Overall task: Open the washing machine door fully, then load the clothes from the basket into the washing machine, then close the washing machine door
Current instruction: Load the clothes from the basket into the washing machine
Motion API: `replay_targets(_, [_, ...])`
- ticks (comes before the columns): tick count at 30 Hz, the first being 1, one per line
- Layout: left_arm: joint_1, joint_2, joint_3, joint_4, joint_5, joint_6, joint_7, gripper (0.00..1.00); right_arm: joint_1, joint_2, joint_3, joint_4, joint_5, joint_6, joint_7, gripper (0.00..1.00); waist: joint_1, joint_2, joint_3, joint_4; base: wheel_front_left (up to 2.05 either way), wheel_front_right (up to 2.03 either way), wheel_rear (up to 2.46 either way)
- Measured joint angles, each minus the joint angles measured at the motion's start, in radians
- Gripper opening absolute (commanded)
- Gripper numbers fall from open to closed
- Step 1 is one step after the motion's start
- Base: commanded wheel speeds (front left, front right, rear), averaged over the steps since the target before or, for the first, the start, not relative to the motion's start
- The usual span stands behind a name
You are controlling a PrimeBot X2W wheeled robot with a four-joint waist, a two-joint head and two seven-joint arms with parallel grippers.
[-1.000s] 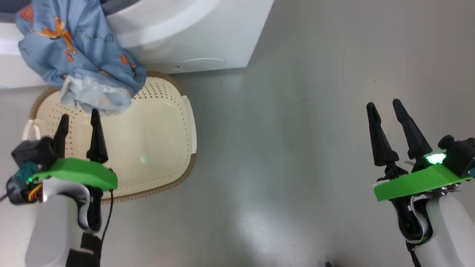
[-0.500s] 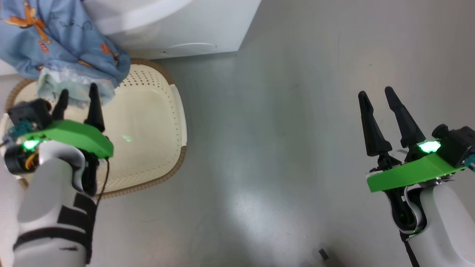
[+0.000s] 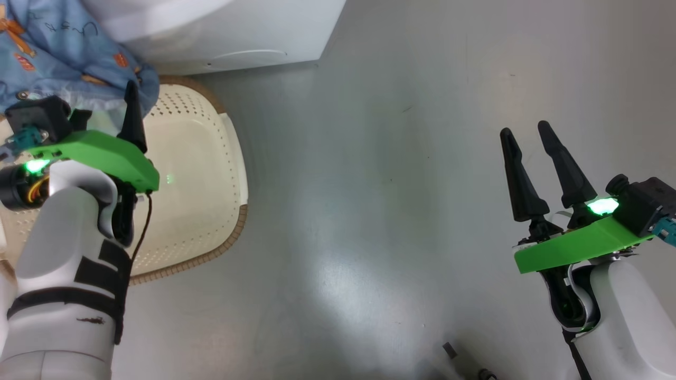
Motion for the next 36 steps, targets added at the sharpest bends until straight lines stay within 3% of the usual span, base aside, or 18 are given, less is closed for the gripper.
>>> replay_targets(17, [-0.090, 0.035, -0.014, 0.062, -0.010, 0.000, 0.000, 1.00, -0.018, 0.007, 0.025, 0.000, 0.000, 0.000, 0.000, 1.00, 0.0000, 0.0000, 0.011, -0.031, 0.00, 0.00, 0.00])
replay_targets(18, [-0.094, 0.037, -0.012, 0.064, -0.010, 0.000, 0.000, 0.75, -0.018, 0.007, 0.025, 0.000, 0.000, 0.000, 0.000, 1.00, 0.0000, 0.0000, 0.012, -0.032, 0.00, 0.00, 0.00])
replay_targets(19, [-0.095, 0.038, -0.008, 0.066, -0.010, 0.000, 0.000, 0.36, -0.018, 0.007, 0.025, 0.000, 0.000, 0.000, 0.000, 1.00, 0.0000, 0.0000, 0.013, -0.033, 0.00, 0.00, 0.00])
replay_targets(20, [-0.096, 0.039, -0.005, 0.066, -0.011, 0.000, 0.000, 0.11, -0.018, 0.007, 0.025, 0.000, 0.000, 0.000, 0.000, 1.00, 0.0000, 0.0000, 0.013, -0.033, 0.00, 0.00, 0.00])
replay_targets(21, [-0.096, 0.039, -0.001, 0.067, -0.015, 0.000, 0.000, 0.00, -0.018, 0.008, 0.025, 0.000, 0.000, 0.000, 0.000, 1.00, 0.0001, 0.0000, 0.013, -0.033, 0.00, 0.00, 0.00])
replay_targets(29, [-0.091, 0.035, 0.025, 0.037, -0.038, 0.000, 0.000, 0.00, -0.018, 0.007, 0.012, 0.000, 0.000, 0.000, 0.000, 1.00, 0.0001, 0.0000, 0.008, -0.020, 0.00, 0.00, 0.00])
replay_targets(36, [-0.017, 0.019, 0.048, -0.118, -0.088, 0.000, 0.000, 0.00, -0.017, 0.006, -0.006, -0.002, 0.000, 0.000, 0.000, 1.00, 0.0000, 0.0000, -0.008, 0.012, 0.00, 0.00, 0.00])
